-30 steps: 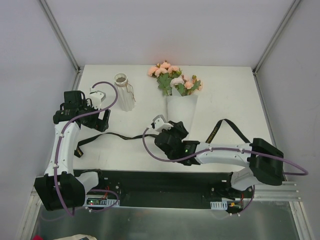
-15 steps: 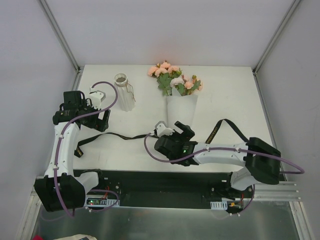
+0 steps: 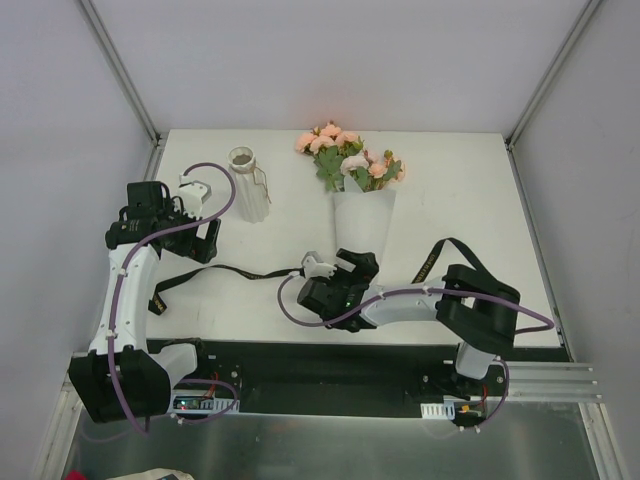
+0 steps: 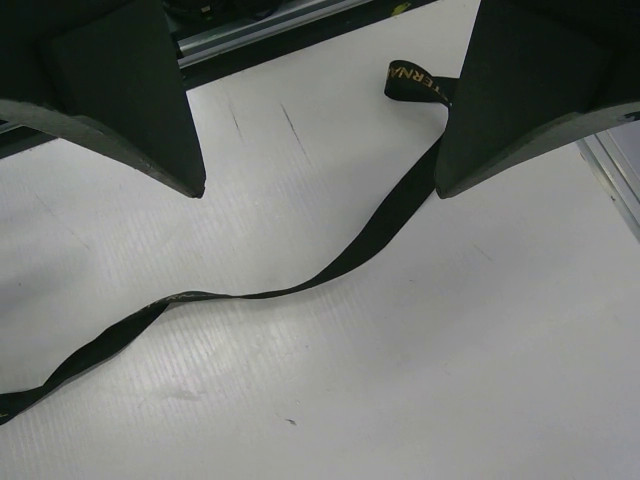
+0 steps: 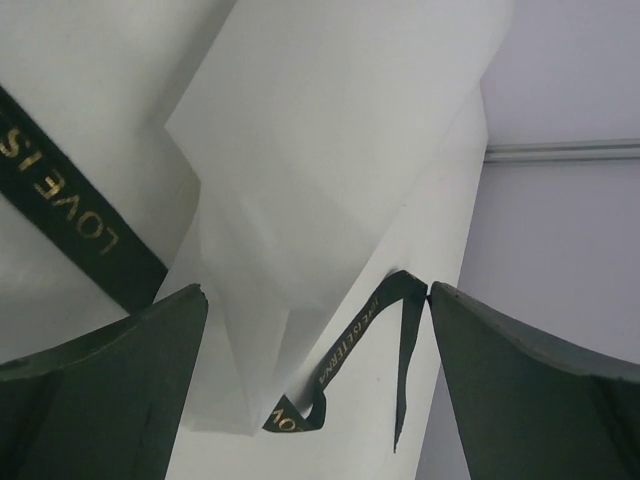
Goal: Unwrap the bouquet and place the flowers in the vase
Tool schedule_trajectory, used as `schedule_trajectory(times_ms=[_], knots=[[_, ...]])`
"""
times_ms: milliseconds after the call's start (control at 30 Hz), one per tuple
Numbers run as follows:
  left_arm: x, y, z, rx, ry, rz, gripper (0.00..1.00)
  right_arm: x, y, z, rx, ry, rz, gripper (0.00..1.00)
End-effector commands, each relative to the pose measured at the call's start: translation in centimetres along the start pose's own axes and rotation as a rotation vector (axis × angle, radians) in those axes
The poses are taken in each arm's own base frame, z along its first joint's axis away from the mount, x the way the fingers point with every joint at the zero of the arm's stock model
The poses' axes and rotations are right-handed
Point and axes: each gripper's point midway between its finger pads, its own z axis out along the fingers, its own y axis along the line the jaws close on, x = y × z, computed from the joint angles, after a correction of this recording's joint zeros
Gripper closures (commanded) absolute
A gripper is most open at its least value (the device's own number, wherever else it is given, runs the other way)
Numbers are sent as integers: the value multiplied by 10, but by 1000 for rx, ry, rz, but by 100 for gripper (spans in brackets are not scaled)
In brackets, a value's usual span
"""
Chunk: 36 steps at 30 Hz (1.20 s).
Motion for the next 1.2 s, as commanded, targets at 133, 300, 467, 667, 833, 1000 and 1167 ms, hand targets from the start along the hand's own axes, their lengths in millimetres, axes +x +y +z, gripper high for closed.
schedule_trajectory(times_ms=[133, 300, 467, 667, 833, 1000, 1167], knots=[[-13, 1, -5, -9, -28, 6, 1, -43, -43, 2, 199, -88, 105, 4], [-12, 1, -6, -12, -28, 5, 1, -48, -54, 1, 237, -114, 131, 4], [-13, 0, -6, -8, -32, 0, 1, -55, -88, -16, 283, -162, 239, 4], [-19, -1, -11, -8, -55, 0, 1, -54, -136, -43, 336, -197, 413, 4], [-22, 0, -15, -21, -66, 9, 1, -35, -162, -58, 372, -174, 510, 4], [-25, 0, -21, -32, -78, 14, 1, 18, -188, -66, 397, -76, 586, 4], [-28, 0, -26, -34, -82, 19, 1, 82, -226, -78, 522, -18, 901, 4]])
